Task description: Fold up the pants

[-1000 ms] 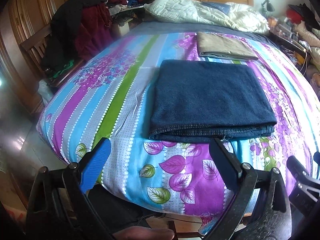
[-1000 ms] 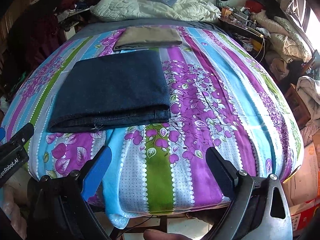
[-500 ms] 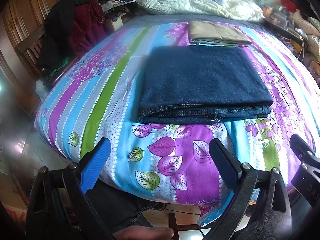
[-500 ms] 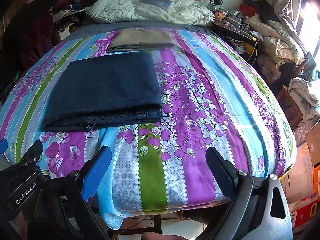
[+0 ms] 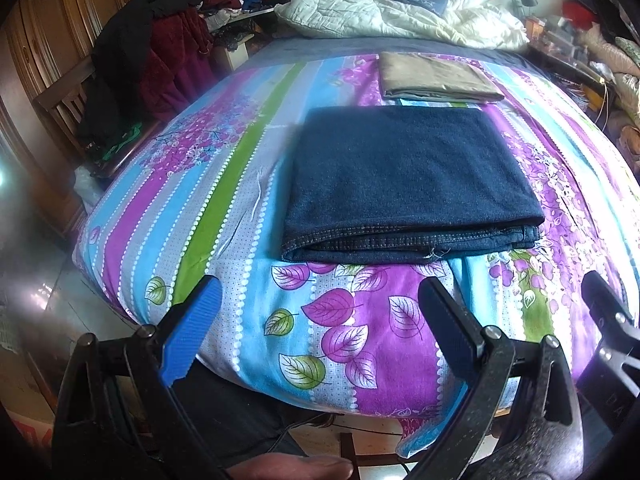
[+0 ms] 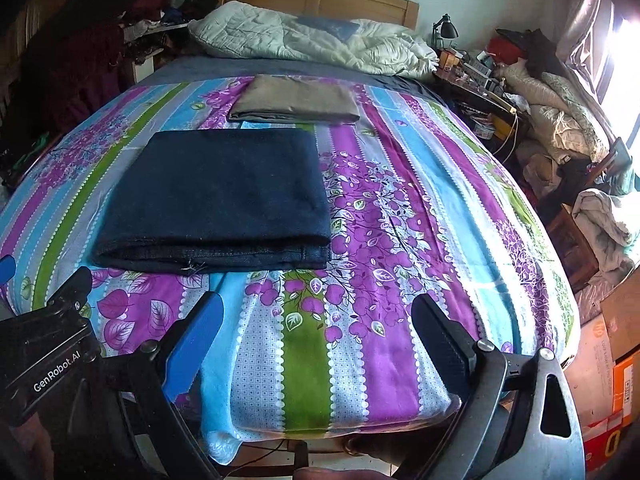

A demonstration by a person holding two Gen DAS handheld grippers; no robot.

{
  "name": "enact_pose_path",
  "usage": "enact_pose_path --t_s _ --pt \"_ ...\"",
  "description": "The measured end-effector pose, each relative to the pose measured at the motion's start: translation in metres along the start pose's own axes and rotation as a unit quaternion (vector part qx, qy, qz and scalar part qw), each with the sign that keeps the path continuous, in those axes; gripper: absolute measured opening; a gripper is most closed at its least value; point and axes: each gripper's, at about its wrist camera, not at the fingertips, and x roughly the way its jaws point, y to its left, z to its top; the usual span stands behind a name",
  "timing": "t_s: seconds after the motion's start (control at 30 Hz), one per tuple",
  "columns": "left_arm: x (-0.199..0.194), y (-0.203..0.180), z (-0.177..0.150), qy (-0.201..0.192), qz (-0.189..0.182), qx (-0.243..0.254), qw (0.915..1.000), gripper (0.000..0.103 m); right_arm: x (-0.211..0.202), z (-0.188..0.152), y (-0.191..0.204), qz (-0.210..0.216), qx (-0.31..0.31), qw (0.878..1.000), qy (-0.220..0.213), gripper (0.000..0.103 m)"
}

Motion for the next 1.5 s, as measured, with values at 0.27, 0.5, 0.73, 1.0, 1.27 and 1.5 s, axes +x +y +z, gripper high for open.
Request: enact_pose_path --t_s 0.27,0.5,0.73,1.0,1.27,1.5 --pt "-0.010 0.009 0.011 -0.009 0.003 -0.003 1.0000 0.099 -0.012 0.024 0.003 -0.017 -0.025 1.000 0.001 0.097" --pt "-0.017 0.010 0.016 -0.006 0.006 -0.005 1.0000 0.099 -0.024 0.049 -0.009 -0.021 -0.021 1.000 0.002 0.097" --pt "-0.019 0.014 0.024 -0.012 0.000 -0.014 0.9998 0.099 -0.032 0.054 -0.003 0.001 -0.014 1.000 0.005 0.097" --pt "-0.017 0.015 0.025 -0.008 -0.004 -0.019 0.9998 0.099 -0.024 0.042 -0.002 -0.006 0.004 1.000 0.025 0.097" --pt "-0.016 0.016 0.022 -0.004 -0.009 -0.021 0.9997 0.099 -0.021 0.036 -0.001 -0.010 0.004 0.999 0.039 0.097" --pt "-0.015 0.016 0.017 0.000 -0.010 -0.021 0.9997 0.099 -0.020 0.034 0.004 -0.002 -0.004 0.999 0.041 0.097"
